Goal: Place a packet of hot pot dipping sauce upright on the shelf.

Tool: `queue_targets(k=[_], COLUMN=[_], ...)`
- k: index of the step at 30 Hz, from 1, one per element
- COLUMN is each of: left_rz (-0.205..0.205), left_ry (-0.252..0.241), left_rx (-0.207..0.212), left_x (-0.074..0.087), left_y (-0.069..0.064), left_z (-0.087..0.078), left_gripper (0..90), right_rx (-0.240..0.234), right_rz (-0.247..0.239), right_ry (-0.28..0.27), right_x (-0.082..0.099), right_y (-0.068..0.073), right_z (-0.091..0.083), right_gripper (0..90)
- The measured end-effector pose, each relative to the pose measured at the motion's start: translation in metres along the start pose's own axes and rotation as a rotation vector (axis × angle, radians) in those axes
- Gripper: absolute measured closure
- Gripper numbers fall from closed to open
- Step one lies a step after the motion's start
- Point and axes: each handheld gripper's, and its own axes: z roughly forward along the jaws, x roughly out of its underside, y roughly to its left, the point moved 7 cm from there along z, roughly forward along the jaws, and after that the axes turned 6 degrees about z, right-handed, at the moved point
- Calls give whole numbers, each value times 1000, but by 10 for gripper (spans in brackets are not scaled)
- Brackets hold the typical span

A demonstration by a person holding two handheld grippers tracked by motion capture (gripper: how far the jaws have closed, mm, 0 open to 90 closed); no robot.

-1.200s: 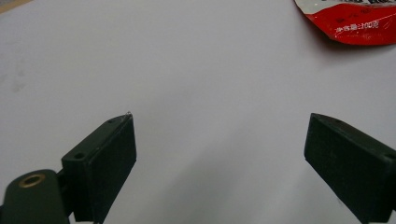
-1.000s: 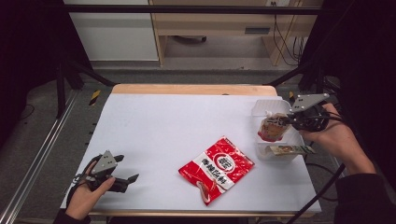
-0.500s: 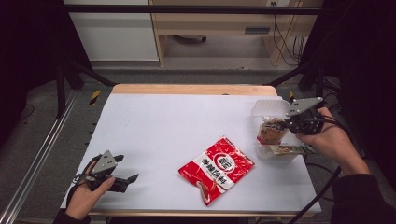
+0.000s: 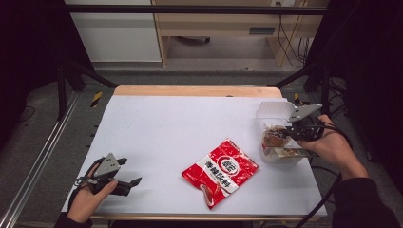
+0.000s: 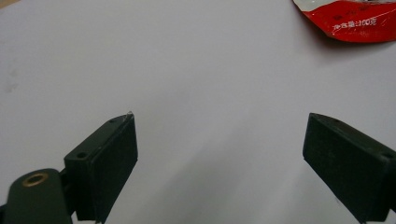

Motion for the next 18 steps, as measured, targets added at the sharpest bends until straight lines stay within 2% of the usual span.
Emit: queue_targets(k=[10, 12, 15, 18], left_rz=[-1, -1, 8, 20], left_ry=[7, 12, 11, 17], left_rx=[-3, -6, -10, -10], left_x=[1, 1, 0, 1], left_y=[0, -1, -2, -2], left_z=[1, 2, 2, 2], left_gripper=[89, 89, 86, 86], right_rx=[-17, -9, -9, 1], right_rz=[28, 54, 49, 71], right_ry=[-8, -1, 7, 0], right_x=[6, 8, 9, 9], right_y=[-1, -3, -1, 0], right_z=[3, 4, 4, 2], right_gripper=[855, 818, 754, 625])
